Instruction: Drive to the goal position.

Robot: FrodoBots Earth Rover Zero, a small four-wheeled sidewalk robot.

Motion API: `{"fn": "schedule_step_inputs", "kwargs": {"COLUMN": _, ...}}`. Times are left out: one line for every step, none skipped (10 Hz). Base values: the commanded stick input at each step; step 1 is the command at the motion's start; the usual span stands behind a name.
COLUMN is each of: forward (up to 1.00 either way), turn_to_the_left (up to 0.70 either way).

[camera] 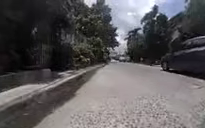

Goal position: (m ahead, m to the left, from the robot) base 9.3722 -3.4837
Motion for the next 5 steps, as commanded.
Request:
{"fn": "schedule_step_inputs", "kwargs": {"forward": 1.0, "turn_to_the_left": -0.31}}
{"fn": "schedule_step_inputs", "kwargs": {"forward": 1.0, "turn_to_the_left": -0.25}}
{"fn": "schedule_step_inputs", "kwargs": {"forward": 1.0, "turn_to_the_left": 0.0}}
{"fn": "schedule_step_inputs", "kwargs": {"forward": 1.0, "turn_to_the_left": 0.0}}
{"fn": "schedule_step_inputs", "kwargs": {"forward": 1.0, "turn_to_the_left": 0.0}}
